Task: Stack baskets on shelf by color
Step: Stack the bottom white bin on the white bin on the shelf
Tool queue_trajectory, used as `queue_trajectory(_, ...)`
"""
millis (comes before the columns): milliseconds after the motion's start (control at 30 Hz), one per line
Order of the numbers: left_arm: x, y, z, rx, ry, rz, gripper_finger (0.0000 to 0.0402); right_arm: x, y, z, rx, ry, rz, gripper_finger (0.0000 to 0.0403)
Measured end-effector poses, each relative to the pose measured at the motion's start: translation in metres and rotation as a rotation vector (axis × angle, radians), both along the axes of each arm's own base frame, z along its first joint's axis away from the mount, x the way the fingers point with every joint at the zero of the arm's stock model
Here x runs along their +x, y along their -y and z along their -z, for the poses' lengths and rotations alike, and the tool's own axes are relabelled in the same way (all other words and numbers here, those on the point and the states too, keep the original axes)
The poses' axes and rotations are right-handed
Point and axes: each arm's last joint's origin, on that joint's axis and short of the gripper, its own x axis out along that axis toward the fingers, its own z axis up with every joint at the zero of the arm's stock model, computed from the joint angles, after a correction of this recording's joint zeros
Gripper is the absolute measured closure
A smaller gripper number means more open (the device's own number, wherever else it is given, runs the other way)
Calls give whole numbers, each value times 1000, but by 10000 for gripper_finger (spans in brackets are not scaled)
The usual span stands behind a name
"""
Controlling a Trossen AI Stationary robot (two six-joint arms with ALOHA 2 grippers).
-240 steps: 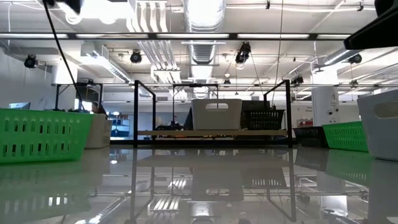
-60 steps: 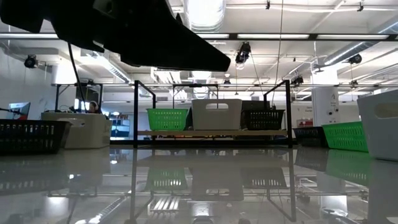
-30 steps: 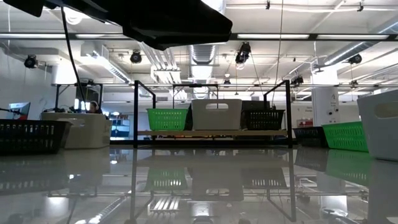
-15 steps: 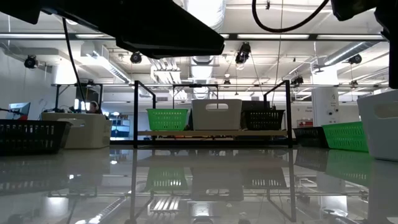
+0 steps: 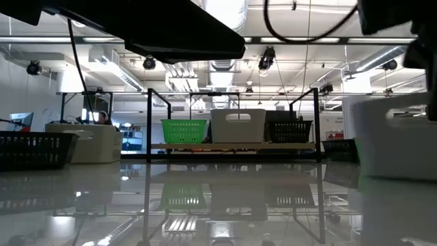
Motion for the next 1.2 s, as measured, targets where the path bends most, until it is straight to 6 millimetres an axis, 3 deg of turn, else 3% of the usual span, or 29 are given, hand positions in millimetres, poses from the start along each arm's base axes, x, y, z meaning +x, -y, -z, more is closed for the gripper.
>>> queue_trajectory(100,-3,6,-1,-1,2,19,285,10,-8,-4,33,99,-164,390)
queue_trajectory(333,-24,30,-4,51,-1,11,285,30,-21,-30,-29,296,-542,393)
queue_trajectory(567,-41,46,-2,126,10,-73,285,57,-1,-82,-311,375,-685,394)
queue_trajectory(733,-41,47,-2,127,11,-76,285,82,40,-120,-475,365,-751,394)
queue_trajectory(867,-41,47,-2,122,12,-77,285,99,80,-139,-588,336,-816,394)
queue_trajectory(1000,-41,47,-2,83,12,-90,285,112,130,-147,-692,263,-840,394)
queue_trajectory(1200,-42,47,-1,55,11,-98,285,116,218,-141,-738,122,-766,394)
